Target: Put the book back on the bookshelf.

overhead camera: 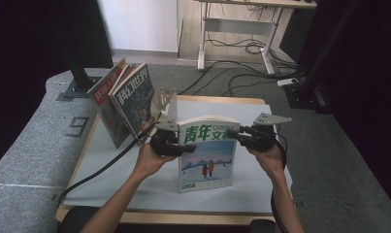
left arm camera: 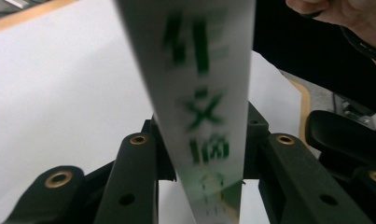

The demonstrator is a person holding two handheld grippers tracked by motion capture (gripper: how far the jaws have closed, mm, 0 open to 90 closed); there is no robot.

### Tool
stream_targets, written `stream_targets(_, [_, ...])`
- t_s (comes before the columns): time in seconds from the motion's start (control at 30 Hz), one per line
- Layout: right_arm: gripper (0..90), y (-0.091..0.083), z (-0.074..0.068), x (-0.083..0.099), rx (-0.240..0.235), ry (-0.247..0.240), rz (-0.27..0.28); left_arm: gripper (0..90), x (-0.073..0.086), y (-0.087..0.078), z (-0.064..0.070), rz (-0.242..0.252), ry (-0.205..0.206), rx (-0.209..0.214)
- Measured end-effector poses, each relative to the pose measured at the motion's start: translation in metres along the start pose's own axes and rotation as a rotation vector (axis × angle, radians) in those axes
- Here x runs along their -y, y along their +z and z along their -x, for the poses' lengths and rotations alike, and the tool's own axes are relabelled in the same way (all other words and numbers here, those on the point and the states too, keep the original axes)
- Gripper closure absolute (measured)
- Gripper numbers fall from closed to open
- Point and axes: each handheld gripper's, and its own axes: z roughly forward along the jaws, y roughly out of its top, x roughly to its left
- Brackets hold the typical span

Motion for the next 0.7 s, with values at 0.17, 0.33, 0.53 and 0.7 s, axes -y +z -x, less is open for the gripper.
stream_targets(0.17, [64.6, -0.0007, -0.0019, -0.0007, 0.010, -0.002, -0.003, 68.6, -0.0013, -0.0016, -0.0003, 0.030, -0.004, 0.010])
stream_targets(0.33, [64.6, -0.0013, -0.0014, -0.0007, 0.014, 0.000, -0.001, 70.5, -0.0021, -0.0033, -0.0013, 0.027, -0.030, 0.058])
stream_targets(0.53, [64.4, -0.0018, -0.0015, -0.0009, 0.017, 0.003, 0.002, 69.8, -0.0016, -0.0035, 0.0013, 0.031, -0.039, 0.057])
stream_targets(0.7, [64.5, -0.0011, -0.0018, -0.0008, 0.017, 0.003, 0.001, 70.1, -0.0026, -0.0019, 0.0023, 0.014, -0.071, 0.027])
